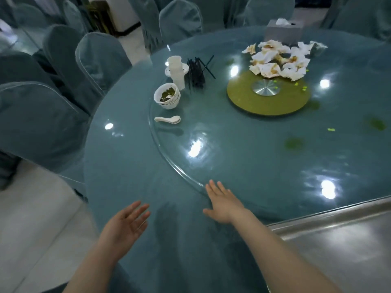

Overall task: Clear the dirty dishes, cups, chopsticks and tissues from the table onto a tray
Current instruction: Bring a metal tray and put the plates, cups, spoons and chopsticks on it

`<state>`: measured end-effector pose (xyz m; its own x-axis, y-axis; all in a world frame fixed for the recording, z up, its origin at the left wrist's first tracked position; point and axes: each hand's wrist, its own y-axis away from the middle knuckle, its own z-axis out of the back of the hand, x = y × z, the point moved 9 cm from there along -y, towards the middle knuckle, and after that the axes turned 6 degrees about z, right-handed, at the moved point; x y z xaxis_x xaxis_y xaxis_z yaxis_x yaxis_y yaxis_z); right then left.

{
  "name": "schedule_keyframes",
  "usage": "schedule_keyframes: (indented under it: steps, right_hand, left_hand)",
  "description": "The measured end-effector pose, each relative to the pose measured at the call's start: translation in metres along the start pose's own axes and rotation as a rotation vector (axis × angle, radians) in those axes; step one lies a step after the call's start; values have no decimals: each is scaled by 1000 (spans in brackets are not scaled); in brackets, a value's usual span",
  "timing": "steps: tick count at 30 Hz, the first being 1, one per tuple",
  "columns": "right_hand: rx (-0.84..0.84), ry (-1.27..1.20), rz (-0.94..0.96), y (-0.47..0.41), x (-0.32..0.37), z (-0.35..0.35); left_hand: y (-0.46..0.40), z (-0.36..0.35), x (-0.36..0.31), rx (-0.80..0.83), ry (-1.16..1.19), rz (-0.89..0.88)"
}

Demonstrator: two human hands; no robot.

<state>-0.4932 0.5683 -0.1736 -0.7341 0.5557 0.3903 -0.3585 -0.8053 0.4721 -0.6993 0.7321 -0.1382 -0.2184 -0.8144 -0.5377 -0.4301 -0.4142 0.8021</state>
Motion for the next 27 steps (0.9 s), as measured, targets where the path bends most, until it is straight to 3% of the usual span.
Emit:
schedule_keyframes:
  steps: [16, 24, 27]
  right_hand:
    - [138, -86, -117, 56, -59, 9]
    - [104, -101, -281, 98, -113, 24]
    - [3, -154, -378, 113, -133, 32]
  left_hand:
    - [-23, -55, -14, 130, -9, 5]
    - [-33, -66, -10, 145, -64, 3]
    - [-35, -68, -7, 150, -80, 7]
